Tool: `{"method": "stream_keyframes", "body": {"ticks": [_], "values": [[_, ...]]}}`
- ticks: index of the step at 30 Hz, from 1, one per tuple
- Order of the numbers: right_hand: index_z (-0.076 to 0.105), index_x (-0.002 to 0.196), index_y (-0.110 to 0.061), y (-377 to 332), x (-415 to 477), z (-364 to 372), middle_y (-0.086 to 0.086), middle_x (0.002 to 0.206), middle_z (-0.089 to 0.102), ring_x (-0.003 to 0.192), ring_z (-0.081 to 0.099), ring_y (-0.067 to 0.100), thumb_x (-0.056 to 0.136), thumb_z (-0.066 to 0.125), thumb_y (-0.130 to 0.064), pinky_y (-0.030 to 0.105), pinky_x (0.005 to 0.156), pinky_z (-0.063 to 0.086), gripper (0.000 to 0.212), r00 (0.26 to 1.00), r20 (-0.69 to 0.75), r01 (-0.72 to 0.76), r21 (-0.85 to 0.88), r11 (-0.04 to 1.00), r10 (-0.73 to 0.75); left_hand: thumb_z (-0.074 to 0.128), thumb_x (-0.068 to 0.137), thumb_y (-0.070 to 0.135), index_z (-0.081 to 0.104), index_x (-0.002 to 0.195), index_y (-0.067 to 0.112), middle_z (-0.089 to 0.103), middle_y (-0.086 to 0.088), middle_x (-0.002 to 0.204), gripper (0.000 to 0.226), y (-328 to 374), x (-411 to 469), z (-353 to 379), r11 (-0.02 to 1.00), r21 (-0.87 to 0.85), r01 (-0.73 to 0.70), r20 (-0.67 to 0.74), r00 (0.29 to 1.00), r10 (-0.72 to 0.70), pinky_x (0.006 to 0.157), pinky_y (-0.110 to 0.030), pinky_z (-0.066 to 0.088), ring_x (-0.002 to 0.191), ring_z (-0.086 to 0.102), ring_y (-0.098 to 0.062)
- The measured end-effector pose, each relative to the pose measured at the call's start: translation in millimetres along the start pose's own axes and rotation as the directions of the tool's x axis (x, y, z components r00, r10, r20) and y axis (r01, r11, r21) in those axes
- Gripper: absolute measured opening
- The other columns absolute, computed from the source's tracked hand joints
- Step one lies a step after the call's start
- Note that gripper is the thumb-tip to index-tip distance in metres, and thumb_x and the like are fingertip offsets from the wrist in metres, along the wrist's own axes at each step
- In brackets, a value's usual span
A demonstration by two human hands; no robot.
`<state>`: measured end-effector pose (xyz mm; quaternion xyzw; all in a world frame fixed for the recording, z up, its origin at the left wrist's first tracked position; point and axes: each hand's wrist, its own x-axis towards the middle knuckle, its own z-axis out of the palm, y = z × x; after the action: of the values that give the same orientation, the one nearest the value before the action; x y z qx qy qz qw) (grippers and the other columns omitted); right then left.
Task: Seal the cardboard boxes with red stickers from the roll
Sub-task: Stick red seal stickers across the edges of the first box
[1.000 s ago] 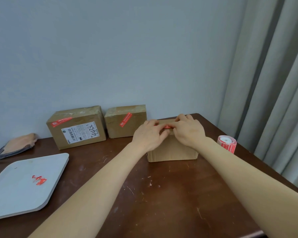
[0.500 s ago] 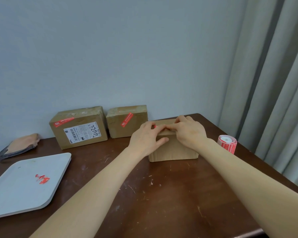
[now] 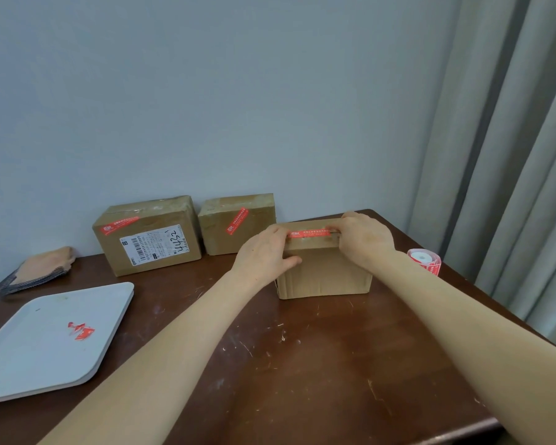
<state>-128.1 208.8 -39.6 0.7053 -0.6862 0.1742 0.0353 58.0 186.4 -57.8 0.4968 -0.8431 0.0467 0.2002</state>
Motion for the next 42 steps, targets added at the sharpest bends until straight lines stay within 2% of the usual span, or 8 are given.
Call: {"method": "stream_keyframes", "body": {"ticks": [2, 4, 11, 16, 24, 29, 37, 42], "values": [[0.047, 0.134, -0.048, -5.1, -2.1, -3.5, 0.003, 0.119, 0.049, 0.111, 0.046, 0.024, 0.096, 0.034, -0.01, 0.034, 0.082, 0.042, 0.055, 0.998, 0.046, 0.048, -0.039, 0.998, -0.047, 0.058, 0.083, 0.055, 0.033, 0.143, 0.034, 0.046, -0.002, 0.129, 0.068, 0.9, 1.6, 1.4, 0.996, 0.082, -0.038, 0.028, 0.999, 0.036, 0.08, -0.031, 0.05, 0.114, 0.047, -0.019], [0.044, 0.132, -0.054, -9.8, -2.3, -4.7, 0.003, 0.121, 0.044, 0.115, 0.041, 0.023, 0.097, 0.034, -0.012, 0.034, 0.086, 0.041, 0.056, 0.994, 0.09, 0.076, -0.093, 0.993, -0.068, 0.056, 0.083, 0.058, 0.033, 0.14, 0.043, 0.042, -0.002, 0.124, 0.063, 2.8, 3.1, 2.1, 0.986, 0.155, -0.065, 0.048, 0.997, 0.059, 0.075, -0.031, 0.05, 0.113, 0.042, -0.02], [0.066, 0.118, -0.03, 2.4, 3.4, 3.1, 0.002, 0.111, 0.05, 0.102, 0.047, 0.021, 0.096, 0.041, -0.013, 0.03, 0.073, 0.037, 0.038, 1.0, 0.019, 0.008, -0.042, 0.999, -0.007, 0.059, 0.083, 0.053, 0.048, 0.133, 0.025, 0.048, 0.002, 0.125, 0.059, -1.9, 1.4, 2.9, 0.995, 0.099, -0.031, 0.014, 0.999, 0.03, 0.08, -0.03, 0.049, 0.11, 0.049, -0.016], [0.051, 0.13, -0.048, -9.1, 1.9, 4.0, 0.005, 0.12, 0.045, 0.113, 0.042, 0.026, 0.099, 0.035, -0.023, 0.035, 0.084, 0.037, 0.042, 0.997, 0.01, 0.082, -0.091, 0.992, -0.081, 0.055, 0.078, 0.066, 0.032, 0.139, 0.042, 0.042, -0.004, 0.117, 0.069, 11.2, 6.0, 1.9, 0.972, 0.23, -0.038, 0.031, 0.999, 0.031, 0.066, -0.028, 0.041, 0.106, 0.041, -0.021], [0.059, 0.126, -0.03, 1.7, 1.9, 6.3, 0.004, 0.124, 0.049, 0.117, 0.041, 0.029, 0.096, 0.035, -0.019, 0.037, 0.088, 0.036, 0.04, 0.999, -0.015, -0.035, -0.16, 0.987, 0.033, 0.059, 0.079, 0.061, 0.048, 0.131, 0.024, 0.044, -0.001, 0.123, 0.065, 11.2, 5.9, 3.1, 0.982, 0.188, 0.012, 0.017, 1.0, -0.016, 0.073, -0.029, 0.046, 0.111, 0.044, -0.019], [0.051, 0.131, -0.047, -3.9, -5.8, 3.8, -0.001, 0.125, 0.049, 0.117, 0.041, 0.023, 0.1, 0.033, -0.018, 0.03, 0.087, 0.031, 0.047, 0.988, 0.04, 0.148, -0.054, 0.987, -0.146, 0.057, 0.086, 0.049, 0.036, 0.138, 0.04, 0.046, 0.0, 0.126, 0.057, 12.3, -1.6, 5.9, 0.987, 0.148, -0.057, -0.02, 0.998, 0.061, 0.078, -0.031, 0.047, 0.115, 0.047, -0.021], [0.071, 0.111, -0.021, 4.0, -0.9, 1.3, 0.005, 0.11, 0.056, 0.1, 0.054, 0.026, 0.094, 0.041, -0.008, 0.033, 0.078, 0.046, 0.037, 1.0, -0.003, -0.022, 0.033, 0.999, 0.023, 0.062, 0.084, 0.046, 0.051, 0.127, 0.017, 0.051, 0.001, 0.12, 0.053, 4.9, -5.1, -1.6, 0.997, 0.072, 0.001, -0.011, 1.0, 0.0, 0.076, -0.028, 0.048, 0.099, 0.058, -0.018], [0.06, 0.126, -0.027, 2.9, 0.2, 5.5, 0.007, 0.117, 0.049, 0.113, 0.044, 0.026, 0.095, 0.038, -0.009, 0.036, 0.084, 0.043, 0.042, 1.0, -0.027, -0.012, 0.072, 0.997, 0.014, 0.062, 0.081, 0.051, 0.039, 0.139, 0.019, 0.045, -0.002, 0.128, 0.07, 4.2, -1.4, -0.1, 0.996, 0.094, -0.003, 0.004, 1.0, 0.003, 0.082, -0.031, 0.048, 0.113, 0.046, -0.019]]}}
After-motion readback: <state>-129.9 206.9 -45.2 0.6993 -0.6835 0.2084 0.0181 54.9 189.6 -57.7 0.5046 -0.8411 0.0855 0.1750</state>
